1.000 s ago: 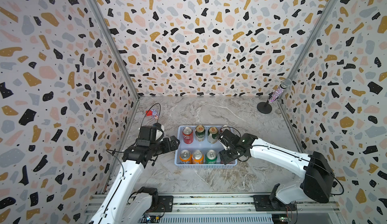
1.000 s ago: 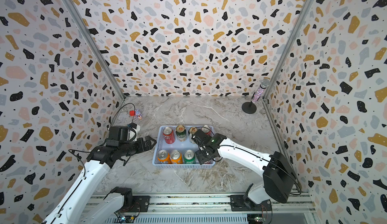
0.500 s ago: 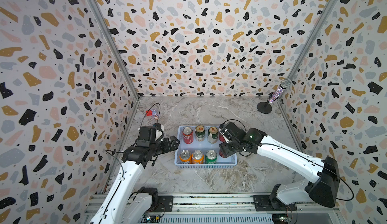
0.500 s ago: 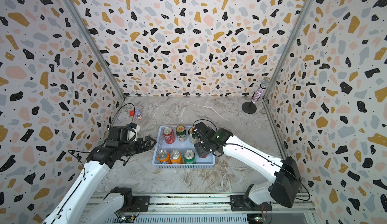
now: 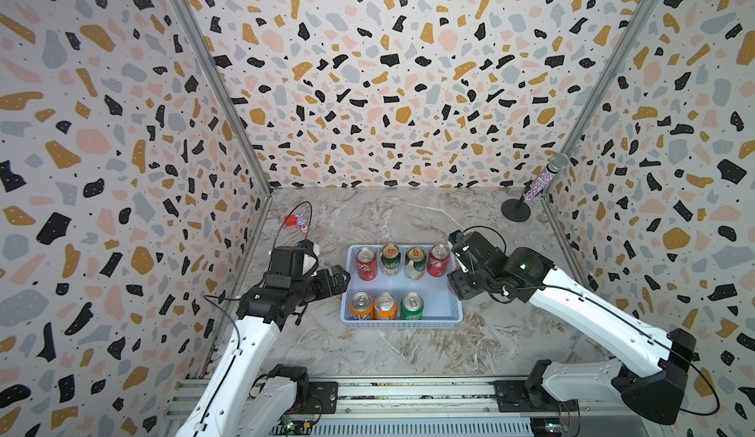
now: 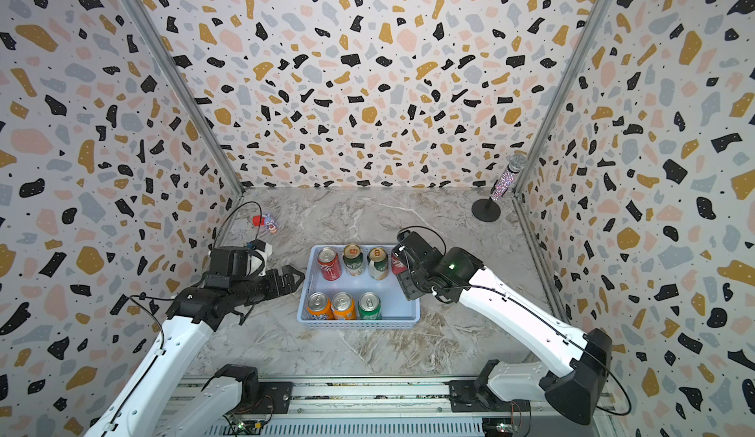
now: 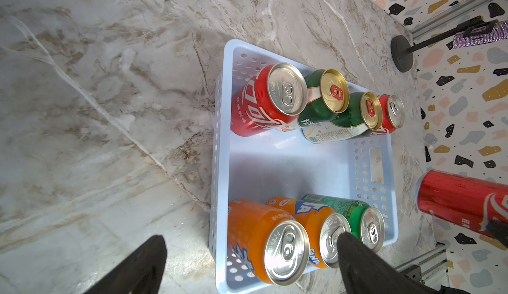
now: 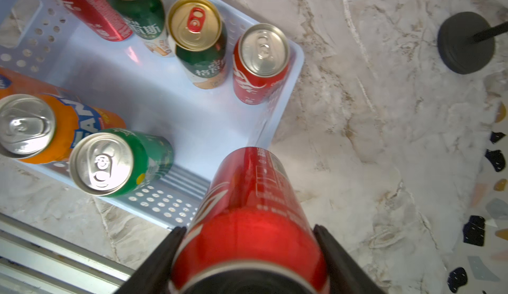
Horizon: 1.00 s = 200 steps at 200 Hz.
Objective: Take out the drinks from the basket
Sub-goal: Place the drink at the center of the board.
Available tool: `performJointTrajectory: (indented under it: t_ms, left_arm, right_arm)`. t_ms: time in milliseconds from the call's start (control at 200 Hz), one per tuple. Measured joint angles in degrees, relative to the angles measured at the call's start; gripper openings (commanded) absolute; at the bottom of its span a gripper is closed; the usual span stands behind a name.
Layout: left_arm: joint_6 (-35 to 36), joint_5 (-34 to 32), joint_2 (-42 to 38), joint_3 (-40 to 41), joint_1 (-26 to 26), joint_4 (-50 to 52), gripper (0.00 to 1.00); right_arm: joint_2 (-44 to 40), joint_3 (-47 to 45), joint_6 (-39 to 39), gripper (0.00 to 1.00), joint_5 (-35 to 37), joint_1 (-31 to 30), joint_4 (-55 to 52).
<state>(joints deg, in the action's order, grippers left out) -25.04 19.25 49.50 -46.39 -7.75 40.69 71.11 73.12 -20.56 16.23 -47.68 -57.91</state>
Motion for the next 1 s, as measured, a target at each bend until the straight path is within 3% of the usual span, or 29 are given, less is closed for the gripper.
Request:
performJointTrajectory:
  t_ms: [205, 536, 1001]
  left_arm:
    - [0.0, 0.0, 0.0, 0.02, 0.0, 0.0, 1.0]
    - [0.0, 0.02, 0.0, 0.02, 0.0, 0.0, 1.0]
    - [0.0, 0.0, 0.35, 0.02, 0.0, -0.02, 1.0]
  right_arm:
    - [-3.21, -4.15, -0.17, 0.33, 0.96, 4.37, -1.38]
    - [-3.28, -14.71, -3.89, 0.29, -1.55, 4.5, 2.29]
    - [-5.51, -25.2, -9.94, 0.34, -5.88, 4.5, 8.11]
